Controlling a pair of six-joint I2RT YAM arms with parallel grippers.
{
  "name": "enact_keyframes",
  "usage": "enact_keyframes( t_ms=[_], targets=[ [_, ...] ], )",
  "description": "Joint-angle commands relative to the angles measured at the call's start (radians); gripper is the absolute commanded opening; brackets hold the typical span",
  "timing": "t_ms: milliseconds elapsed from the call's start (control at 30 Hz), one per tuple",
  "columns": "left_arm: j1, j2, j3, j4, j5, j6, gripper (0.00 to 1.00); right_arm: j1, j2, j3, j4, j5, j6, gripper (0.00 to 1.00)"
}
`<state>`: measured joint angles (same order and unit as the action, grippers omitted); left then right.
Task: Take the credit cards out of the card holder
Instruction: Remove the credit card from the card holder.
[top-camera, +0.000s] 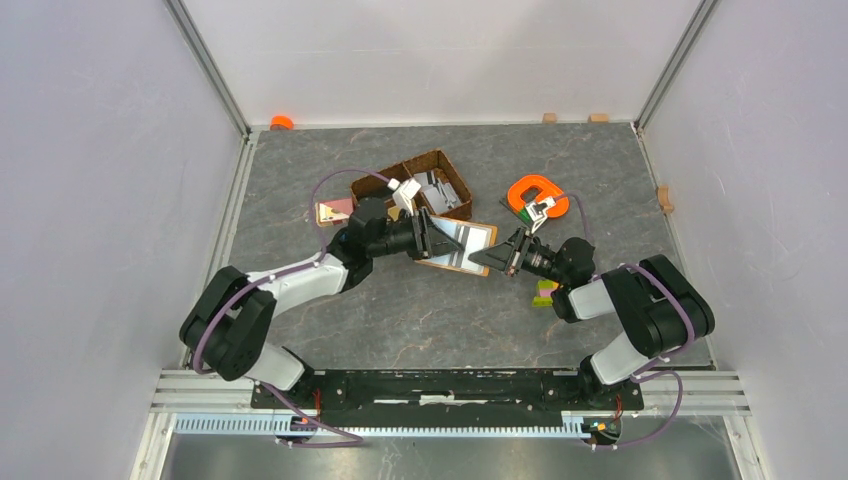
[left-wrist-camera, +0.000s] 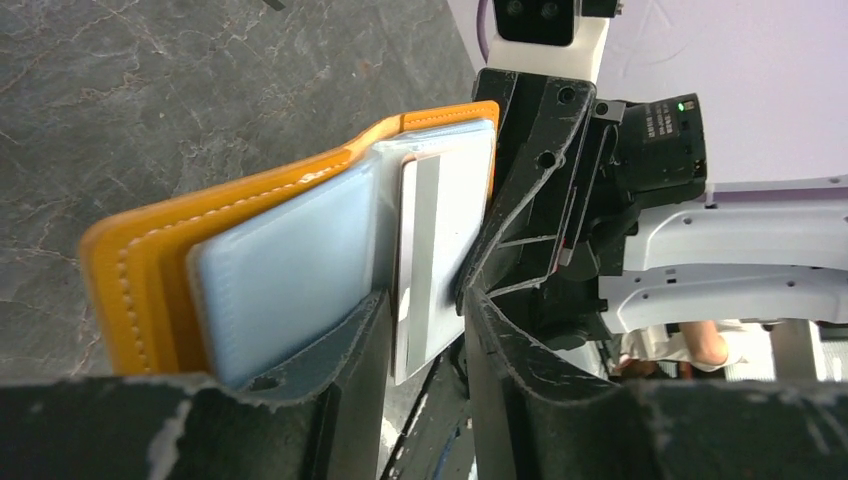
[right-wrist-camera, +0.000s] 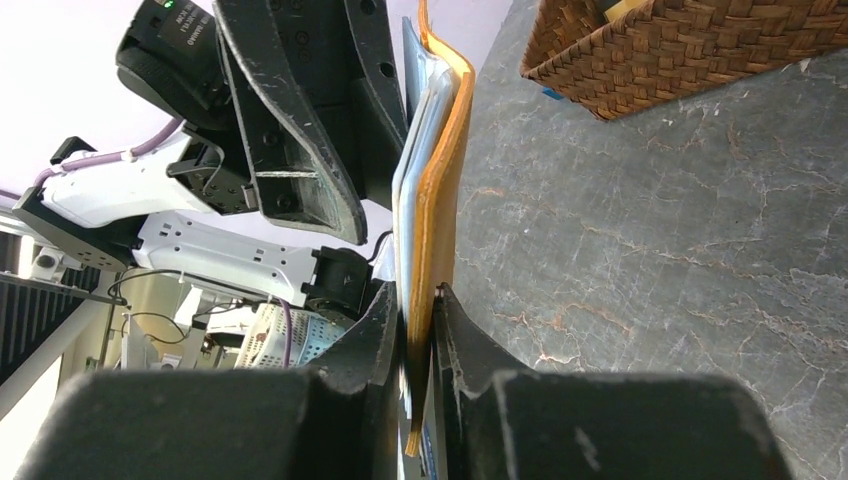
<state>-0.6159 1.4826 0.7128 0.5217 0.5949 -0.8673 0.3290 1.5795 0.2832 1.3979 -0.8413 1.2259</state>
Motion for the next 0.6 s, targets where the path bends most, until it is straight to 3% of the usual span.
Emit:
enact_keyframes(
  t_ms=[0, 133, 367, 567],
  targets=[
    [-0.058, 0.001, 0.038, -0.196, -0.023, 0.132, 0.44, 0.031, -0.015, 0.036, 0.187, -0.039, 0.021, 0.08],
    [-0.084, 0.026, 0.076, -0.232, 0.014, 0.149, 0.46, 0.032, -0.014, 0.043, 0.143, -0.041, -0.003, 0.11],
    [-0.087, 0.014, 0.049, -0.112, 0.078, 0.084, 0.19, 0.028, -0.036, 0.061, -0.122, -0.012, -0.143, 0.21],
    [-0.081, 0.019, 0.035, -0.062, 0.098, 0.057, 0.13, 0.01, -0.046, 0.063, -0.199, -0.001, -0.181, 0.26]
  ],
)
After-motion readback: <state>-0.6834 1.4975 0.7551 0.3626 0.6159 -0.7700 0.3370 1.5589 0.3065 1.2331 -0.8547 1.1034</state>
